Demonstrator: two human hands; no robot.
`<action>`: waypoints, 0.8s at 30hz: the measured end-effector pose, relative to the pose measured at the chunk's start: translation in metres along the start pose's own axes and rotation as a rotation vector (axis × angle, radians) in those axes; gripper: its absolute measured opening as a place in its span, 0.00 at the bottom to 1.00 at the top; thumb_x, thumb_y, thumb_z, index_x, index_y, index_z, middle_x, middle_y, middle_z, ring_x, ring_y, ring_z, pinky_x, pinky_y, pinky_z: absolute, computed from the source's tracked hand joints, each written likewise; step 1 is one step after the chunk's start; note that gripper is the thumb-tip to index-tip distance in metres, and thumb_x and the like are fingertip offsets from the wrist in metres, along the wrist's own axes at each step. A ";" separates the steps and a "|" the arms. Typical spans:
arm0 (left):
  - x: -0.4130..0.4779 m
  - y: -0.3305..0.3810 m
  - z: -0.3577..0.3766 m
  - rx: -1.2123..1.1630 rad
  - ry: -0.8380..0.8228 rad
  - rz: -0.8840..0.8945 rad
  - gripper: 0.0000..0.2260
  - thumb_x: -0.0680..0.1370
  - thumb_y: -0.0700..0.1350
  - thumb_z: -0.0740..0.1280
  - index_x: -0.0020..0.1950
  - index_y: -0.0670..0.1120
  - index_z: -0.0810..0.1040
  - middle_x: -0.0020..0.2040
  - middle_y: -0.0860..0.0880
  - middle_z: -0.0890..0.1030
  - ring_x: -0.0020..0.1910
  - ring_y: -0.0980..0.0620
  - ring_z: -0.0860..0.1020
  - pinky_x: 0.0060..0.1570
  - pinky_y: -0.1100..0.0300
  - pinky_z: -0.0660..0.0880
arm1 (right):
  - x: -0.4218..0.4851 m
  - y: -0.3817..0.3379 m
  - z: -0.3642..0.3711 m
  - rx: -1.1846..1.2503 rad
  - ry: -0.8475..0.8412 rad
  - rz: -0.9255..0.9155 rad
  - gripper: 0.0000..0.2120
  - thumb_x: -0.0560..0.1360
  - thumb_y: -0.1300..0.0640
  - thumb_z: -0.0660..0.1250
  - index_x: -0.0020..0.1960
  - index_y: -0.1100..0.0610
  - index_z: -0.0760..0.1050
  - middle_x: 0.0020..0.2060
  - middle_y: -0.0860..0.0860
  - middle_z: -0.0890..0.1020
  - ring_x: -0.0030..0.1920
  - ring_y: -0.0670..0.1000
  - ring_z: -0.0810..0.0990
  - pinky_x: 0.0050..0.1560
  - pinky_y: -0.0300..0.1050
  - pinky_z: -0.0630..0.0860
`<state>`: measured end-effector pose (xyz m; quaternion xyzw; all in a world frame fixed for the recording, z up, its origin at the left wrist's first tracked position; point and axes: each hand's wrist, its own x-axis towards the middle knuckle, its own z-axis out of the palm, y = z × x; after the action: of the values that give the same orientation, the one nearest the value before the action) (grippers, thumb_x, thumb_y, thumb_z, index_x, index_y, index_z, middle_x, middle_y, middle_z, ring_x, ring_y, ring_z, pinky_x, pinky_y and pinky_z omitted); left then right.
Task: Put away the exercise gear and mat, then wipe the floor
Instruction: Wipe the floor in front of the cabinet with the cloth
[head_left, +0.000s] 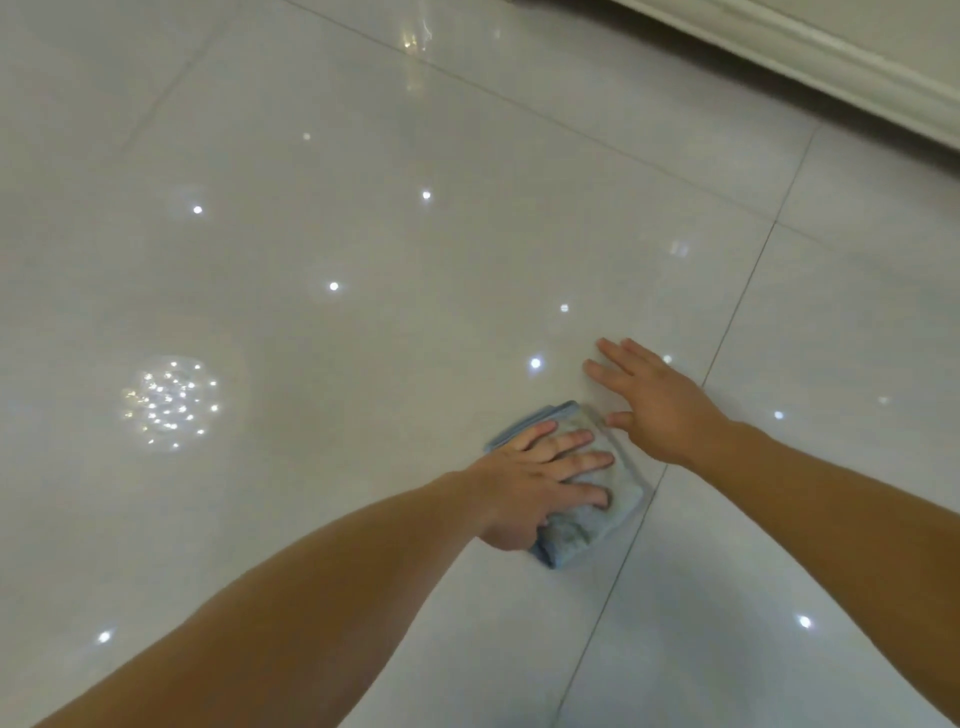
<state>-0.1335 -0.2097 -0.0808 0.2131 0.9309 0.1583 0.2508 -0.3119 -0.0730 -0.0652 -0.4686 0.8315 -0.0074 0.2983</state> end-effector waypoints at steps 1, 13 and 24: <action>0.000 -0.001 0.001 0.002 0.016 -0.002 0.34 0.75 0.47 0.67 0.77 0.61 0.55 0.81 0.56 0.42 0.78 0.52 0.35 0.72 0.52 0.27 | 0.001 0.000 0.001 -0.008 0.002 -0.006 0.35 0.77 0.52 0.68 0.78 0.50 0.55 0.79 0.51 0.51 0.78 0.54 0.49 0.75 0.45 0.50; 0.003 0.024 0.020 0.067 0.199 -0.151 0.32 0.77 0.47 0.65 0.78 0.59 0.56 0.82 0.53 0.45 0.79 0.49 0.38 0.75 0.45 0.34 | 0.004 0.008 0.006 -0.087 0.053 -0.040 0.36 0.77 0.47 0.67 0.79 0.49 0.53 0.79 0.50 0.49 0.78 0.54 0.49 0.75 0.44 0.47; -0.085 0.032 0.068 0.003 0.315 -0.293 0.27 0.78 0.47 0.62 0.77 0.58 0.61 0.82 0.52 0.50 0.80 0.48 0.43 0.76 0.50 0.33 | -0.001 -0.052 0.023 -0.049 0.107 -0.181 0.33 0.76 0.49 0.68 0.77 0.50 0.58 0.78 0.50 0.56 0.77 0.53 0.55 0.74 0.44 0.53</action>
<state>-0.0205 -0.2099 -0.0900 0.0485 0.9799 0.1504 0.1220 -0.2596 -0.0958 -0.0683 -0.5479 0.8004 -0.0390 0.2401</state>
